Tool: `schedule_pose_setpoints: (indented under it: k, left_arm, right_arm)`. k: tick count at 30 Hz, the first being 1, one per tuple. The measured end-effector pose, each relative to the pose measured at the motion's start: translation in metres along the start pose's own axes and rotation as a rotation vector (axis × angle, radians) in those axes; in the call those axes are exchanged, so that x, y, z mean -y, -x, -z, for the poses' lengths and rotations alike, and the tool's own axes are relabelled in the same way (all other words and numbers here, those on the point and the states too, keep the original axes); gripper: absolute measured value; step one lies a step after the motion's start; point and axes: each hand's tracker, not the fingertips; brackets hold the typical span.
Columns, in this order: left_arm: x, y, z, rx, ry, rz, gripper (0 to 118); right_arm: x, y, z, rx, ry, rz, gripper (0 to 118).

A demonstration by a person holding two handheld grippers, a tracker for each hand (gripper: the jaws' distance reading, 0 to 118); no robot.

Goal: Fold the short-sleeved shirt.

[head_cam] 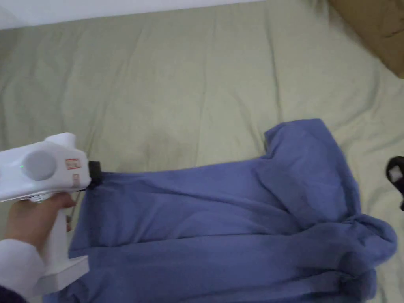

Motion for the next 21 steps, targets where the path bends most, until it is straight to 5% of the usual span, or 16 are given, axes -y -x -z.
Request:
schedule_pose_setpoints:
  k: [5,6,7,8,11,16,19,21]
  left_arm:
    - [0.006,-0.015,-0.031,0.017,-0.067,0.071,3]
    - [0.006,-0.016,-0.033,0.025,-0.068,0.067,3]
    - [0.007,-0.017,-0.035,0.036,-0.071,0.066,3]
    - [0.008,-0.019,-0.035,0.035,-0.071,0.072,3]
    - [0.007,-0.025,-0.034,0.004,-0.070,0.122,3]
    - [0.002,-0.021,-0.026,0.018,-0.055,0.108,3]
    - [-0.001,-0.019,-0.022,0.006,-0.046,0.117,3]
    - [-0.002,-0.017,-0.020,0.006,-0.040,0.114,3]
  right_arm:
    - [-0.025,-0.045,0.129,-0.120,0.369,0.116,3]
    - [-0.025,-0.049,0.152,-0.119,0.443,0.134,32]
    - [-0.023,-0.051,0.177,-0.105,0.533,0.120,92]
    - [-0.020,-0.052,0.200,-0.088,0.611,0.089,118]
    - [-0.013,-0.059,0.234,0.042,0.597,0.084,117]
    - [-0.005,-0.064,0.277,0.125,0.721,0.049,112]
    - [-0.005,-0.052,0.272,0.111,0.691,0.002,65]
    - [-0.009,-0.045,0.259,0.109,0.659,-0.025,8]
